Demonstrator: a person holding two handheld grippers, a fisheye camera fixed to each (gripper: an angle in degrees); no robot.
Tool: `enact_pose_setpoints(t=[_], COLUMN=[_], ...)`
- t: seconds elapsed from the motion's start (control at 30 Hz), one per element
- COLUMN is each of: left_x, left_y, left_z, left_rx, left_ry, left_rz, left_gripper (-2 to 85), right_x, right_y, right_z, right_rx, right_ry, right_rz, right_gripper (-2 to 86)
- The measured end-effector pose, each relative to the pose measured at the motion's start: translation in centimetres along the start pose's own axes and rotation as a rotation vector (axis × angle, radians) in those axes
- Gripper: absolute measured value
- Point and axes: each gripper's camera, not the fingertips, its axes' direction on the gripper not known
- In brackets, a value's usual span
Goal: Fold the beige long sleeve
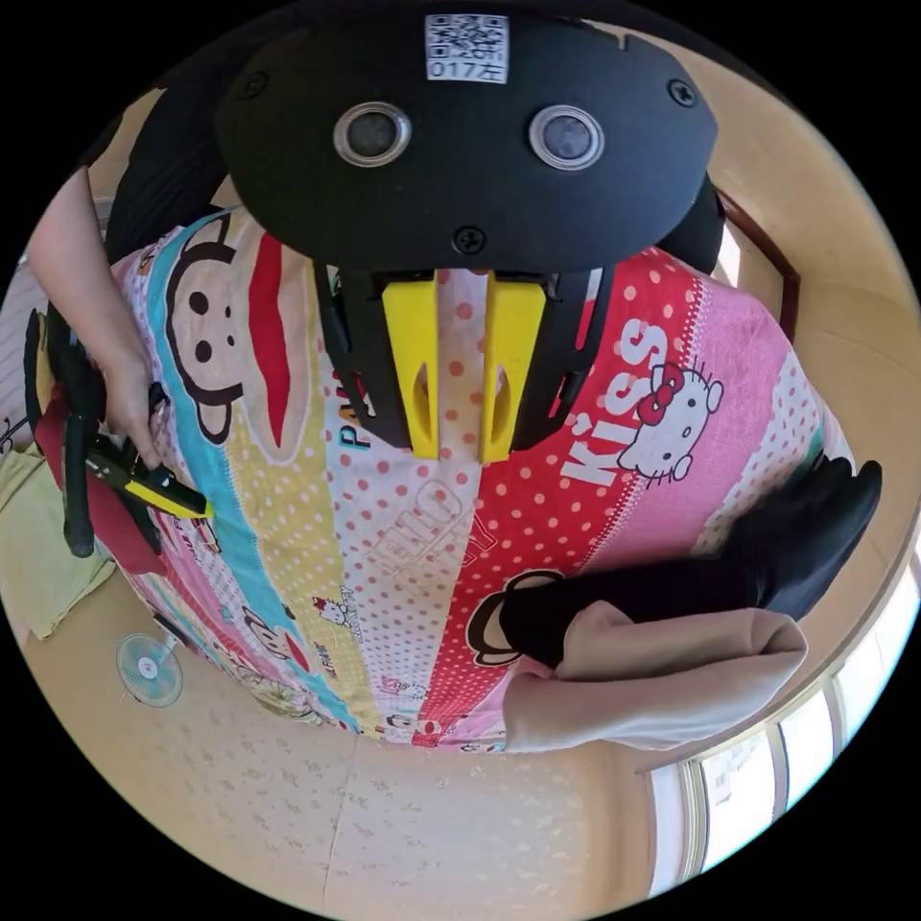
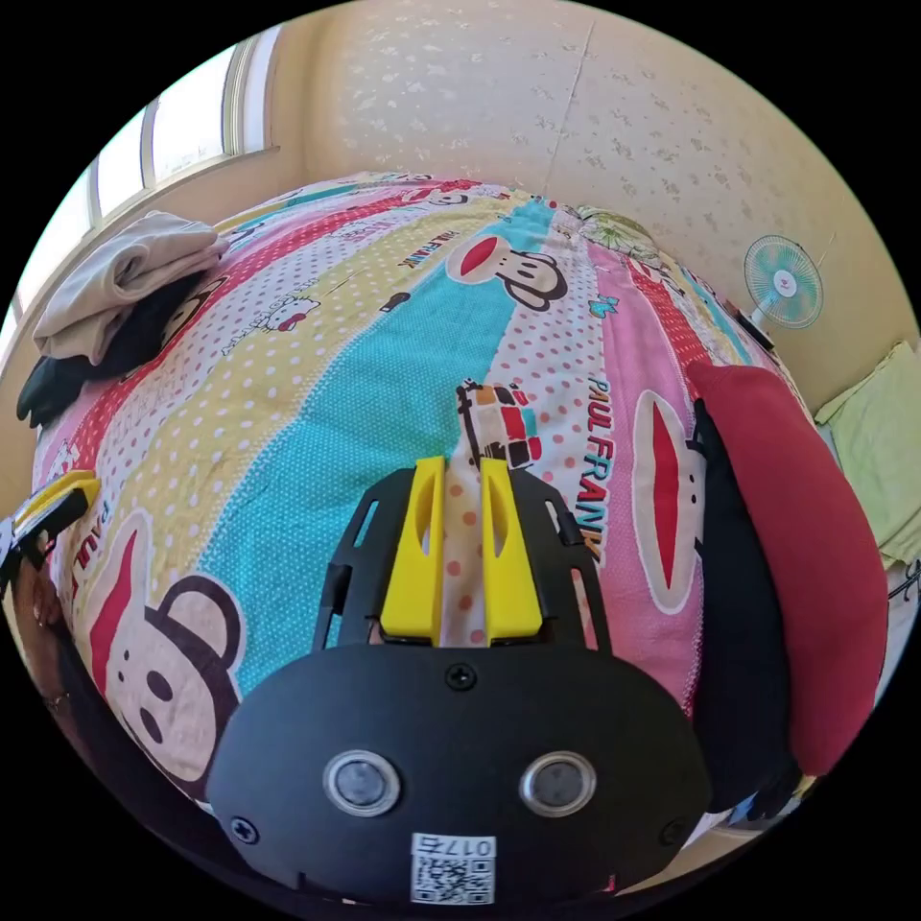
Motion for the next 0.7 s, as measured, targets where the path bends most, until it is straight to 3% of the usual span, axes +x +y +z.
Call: enact_pose_setpoints(t=[0.1, 0.17, 0.3, 0.5, 0.7], left_x=[-0.5, -0.6, -3.4, -10.3, -15.2], left_y=[0.1, -0.4, 0.0, 0.7, 2.1], left_z=[0.2, 0.1, -0.2, -0.1, 0.7], left_rx=[-0.012, -0.024, 0.003, -0.030, -0.014], left_ry=[0.003, 0.048, 0.148, 0.083, 0.174], left_rz=[-0.010, 0.055, 0.013, -0.109, -0.222], left_gripper=[6.0, 0.4, -0.6, -0.7, -0.7], right_x=[1.8, 3.0, 2.7, -6.6, -14.8], right_y=[-0.8, -1.5, -3.6, -12.4, -21.7], right_z=[-0.2, -0.3, -1.5, -6.9, -13.5], right_rx=[-0.019, -0.045, -0.129, -0.075, 0.121], right_ry=[-0.095, -0.169, -0.170, -0.409, -0.729], right_rz=[0.037, 0.081, 0.048, -0.143, -0.189], right_gripper=[6.6, 5.7, 2.8, 4.6, 12.2])
